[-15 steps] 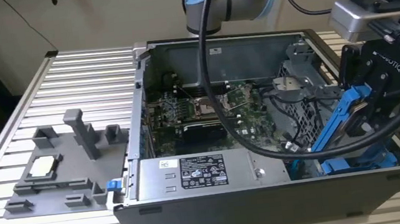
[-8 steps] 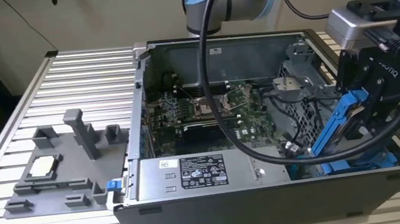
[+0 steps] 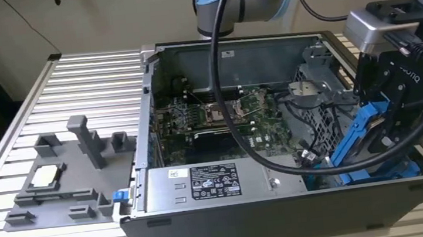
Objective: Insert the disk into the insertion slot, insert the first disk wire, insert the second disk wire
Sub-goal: 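Insert the disk into the insertion slot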
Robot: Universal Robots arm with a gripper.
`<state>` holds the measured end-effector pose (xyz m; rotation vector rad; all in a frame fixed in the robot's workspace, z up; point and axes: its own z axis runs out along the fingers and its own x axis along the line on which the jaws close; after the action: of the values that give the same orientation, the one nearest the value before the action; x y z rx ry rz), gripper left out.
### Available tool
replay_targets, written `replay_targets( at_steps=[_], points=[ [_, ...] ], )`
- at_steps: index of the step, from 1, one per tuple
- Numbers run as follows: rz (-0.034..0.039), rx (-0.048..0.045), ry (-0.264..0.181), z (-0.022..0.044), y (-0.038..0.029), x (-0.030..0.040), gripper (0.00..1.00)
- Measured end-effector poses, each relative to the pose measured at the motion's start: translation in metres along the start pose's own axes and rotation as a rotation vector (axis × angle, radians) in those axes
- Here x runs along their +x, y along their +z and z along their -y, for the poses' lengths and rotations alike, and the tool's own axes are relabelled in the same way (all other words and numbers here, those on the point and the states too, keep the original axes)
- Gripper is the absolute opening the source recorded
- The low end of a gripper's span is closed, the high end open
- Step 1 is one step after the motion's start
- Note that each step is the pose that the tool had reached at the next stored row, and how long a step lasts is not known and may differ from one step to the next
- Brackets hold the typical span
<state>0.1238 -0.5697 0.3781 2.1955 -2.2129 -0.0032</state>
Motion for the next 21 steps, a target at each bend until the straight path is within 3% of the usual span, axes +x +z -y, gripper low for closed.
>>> replay_targets(
  at_steps=[8, 10, 17, 21],
  points=[
    [0.0000, 0.0000, 0.000, 0.0000, 0.0009, 0.0000, 0.45],
    [0.0001, 0.0002, 0.000, -0.0001, 0.0009, 0.0000, 0.33],
    [0.0001, 0.0005, 0.001, 0.0000, 0.0012, -0.0028, 0.32],
    [0.0060, 0.0015, 0.001, -0.0001, 0.0017, -0.0037, 0.32]
  ],
)
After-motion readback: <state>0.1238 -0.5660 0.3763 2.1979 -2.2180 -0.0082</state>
